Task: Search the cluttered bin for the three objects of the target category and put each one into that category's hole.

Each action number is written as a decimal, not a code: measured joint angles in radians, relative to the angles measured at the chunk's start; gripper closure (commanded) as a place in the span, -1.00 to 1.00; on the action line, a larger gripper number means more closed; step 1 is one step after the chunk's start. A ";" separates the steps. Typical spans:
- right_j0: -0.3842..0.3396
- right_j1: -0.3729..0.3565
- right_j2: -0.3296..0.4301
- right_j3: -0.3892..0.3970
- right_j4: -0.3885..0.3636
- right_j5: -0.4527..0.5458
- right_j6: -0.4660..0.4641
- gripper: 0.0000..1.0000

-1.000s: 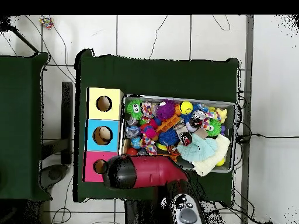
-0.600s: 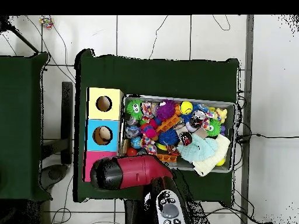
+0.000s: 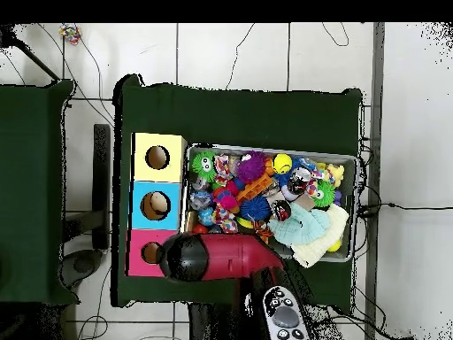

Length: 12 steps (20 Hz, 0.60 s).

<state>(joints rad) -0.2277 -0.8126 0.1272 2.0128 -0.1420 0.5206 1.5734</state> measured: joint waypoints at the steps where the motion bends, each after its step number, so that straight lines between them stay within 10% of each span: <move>1: -0.007 0.001 0.000 -0.003 0.000 0.000 0.000 -1.00; 12: -0.027 0.021 0.000 -0.064 0.005 0.026 0.000 -1.00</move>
<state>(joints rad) -0.2550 -0.7918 0.1270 1.9489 -0.1367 0.5466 1.5734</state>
